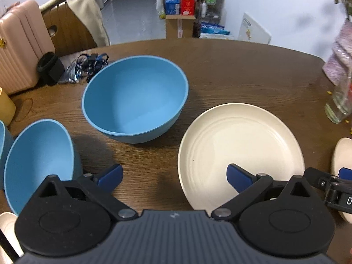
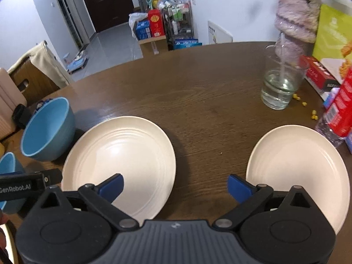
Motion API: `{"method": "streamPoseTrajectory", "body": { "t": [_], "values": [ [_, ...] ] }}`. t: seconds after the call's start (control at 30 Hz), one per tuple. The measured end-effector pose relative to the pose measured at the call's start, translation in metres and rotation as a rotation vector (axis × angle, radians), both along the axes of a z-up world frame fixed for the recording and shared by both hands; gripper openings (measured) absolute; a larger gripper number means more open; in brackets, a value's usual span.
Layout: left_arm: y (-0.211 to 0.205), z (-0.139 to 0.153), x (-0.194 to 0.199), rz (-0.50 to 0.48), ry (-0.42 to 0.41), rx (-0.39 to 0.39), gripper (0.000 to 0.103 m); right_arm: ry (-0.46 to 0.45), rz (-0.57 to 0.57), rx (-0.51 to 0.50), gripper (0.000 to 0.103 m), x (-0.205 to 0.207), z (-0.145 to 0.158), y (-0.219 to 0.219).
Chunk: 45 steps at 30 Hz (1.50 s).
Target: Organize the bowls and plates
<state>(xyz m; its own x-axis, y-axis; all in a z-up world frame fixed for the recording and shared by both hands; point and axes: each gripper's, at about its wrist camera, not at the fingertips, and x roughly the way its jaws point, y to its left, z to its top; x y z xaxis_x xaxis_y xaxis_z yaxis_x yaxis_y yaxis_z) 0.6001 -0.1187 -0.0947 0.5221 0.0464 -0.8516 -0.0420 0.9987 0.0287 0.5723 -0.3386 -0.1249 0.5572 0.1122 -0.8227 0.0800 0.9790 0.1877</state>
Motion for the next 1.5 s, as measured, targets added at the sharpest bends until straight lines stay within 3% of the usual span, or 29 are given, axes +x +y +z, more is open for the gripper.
{"method": "streamPoseTrajectory", "body": {
  "t": [0.1, 0.4, 0.53, 0.7, 0.83, 0.97, 1.13, 1.5],
  "values": [
    [0.002, -0.011, 0.011, 0.018, 0.023, -0.004, 0.102, 0.018, 0.013, 0.005, 0.094, 0.013, -0.012, 0.000],
    [0.003, -0.030, 0.028, 0.037, 0.071, -0.027, 0.084, 0.054, 0.027, 0.025, 0.086, 0.032, -0.038, -0.001],
    [0.002, -0.034, 0.032, 0.035, 0.083, -0.036, 0.078, 0.067, 0.024, 0.056, 0.069, 0.035, -0.045, -0.004],
    [0.004, -0.038, 0.035, 0.033, 0.095, -0.044, 0.067, 0.055, 0.031, 0.072, 0.063, 0.038, -0.045, -0.004],
    [0.005, -0.039, 0.037, 0.034, 0.100, -0.054, 0.059, 0.053, 0.038, 0.086, 0.045, 0.041, -0.045, -0.003],
    [0.007, -0.042, 0.039, 0.034, 0.110, -0.069, 0.038, 0.054, 0.045, 0.103, 0.026, 0.041, -0.046, -0.004],
    [0.009, -0.044, 0.040, 0.024, 0.108, -0.099, 0.022, 0.056, 0.058, 0.125, 0.014, 0.041, -0.047, -0.005],
    [0.004, -0.043, 0.040, 0.011, 0.092, -0.094, 0.018, 0.037, 0.059, 0.143, 0.011, 0.037, -0.048, -0.009]
  ]
}}
